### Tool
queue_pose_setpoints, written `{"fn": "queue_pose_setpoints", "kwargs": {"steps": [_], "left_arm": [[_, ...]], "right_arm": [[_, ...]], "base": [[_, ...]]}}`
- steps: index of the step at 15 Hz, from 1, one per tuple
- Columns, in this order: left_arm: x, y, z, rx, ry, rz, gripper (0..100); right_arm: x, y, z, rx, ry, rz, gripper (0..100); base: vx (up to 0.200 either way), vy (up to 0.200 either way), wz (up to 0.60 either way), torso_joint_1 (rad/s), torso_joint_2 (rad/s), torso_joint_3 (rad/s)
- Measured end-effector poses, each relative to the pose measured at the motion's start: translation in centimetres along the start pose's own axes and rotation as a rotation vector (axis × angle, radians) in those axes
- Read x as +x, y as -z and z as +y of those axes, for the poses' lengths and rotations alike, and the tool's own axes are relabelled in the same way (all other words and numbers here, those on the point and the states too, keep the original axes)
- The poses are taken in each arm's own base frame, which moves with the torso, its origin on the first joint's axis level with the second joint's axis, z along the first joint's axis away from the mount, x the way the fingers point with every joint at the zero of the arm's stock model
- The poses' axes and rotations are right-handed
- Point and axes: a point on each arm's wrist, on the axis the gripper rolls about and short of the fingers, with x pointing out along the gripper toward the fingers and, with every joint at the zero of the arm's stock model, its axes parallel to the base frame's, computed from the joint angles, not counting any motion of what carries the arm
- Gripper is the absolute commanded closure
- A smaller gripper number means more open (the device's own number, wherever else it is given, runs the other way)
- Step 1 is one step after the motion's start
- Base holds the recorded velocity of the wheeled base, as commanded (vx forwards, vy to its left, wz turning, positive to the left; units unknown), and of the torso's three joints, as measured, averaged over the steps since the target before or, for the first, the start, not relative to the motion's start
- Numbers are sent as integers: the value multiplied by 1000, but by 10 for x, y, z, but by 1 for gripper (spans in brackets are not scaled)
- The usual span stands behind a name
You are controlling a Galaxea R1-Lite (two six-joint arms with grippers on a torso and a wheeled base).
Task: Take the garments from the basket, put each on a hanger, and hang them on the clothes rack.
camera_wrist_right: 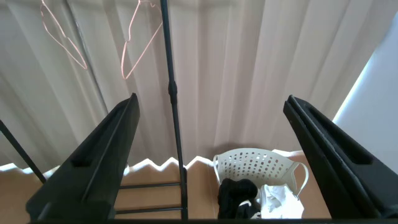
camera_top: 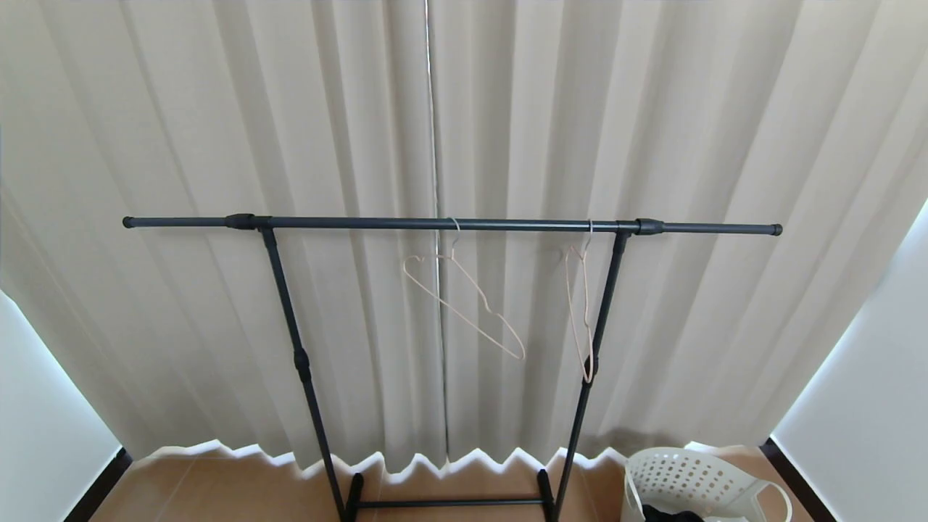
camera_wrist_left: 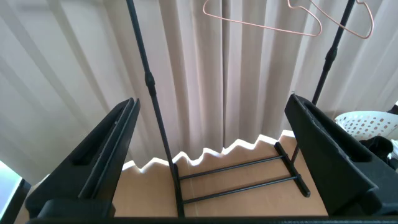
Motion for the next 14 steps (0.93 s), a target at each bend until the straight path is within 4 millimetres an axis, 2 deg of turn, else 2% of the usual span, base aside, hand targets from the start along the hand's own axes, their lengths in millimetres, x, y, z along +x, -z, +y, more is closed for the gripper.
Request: {"fn": "queue_pose_setpoints", "kwargs": {"steps": [14], "left_arm": [[0,0,0,10,4,0,0]], "right_arm": [[0,0,0,-7,-1,-4,0]], "base": [[0,0,0,0,0,0]]}}
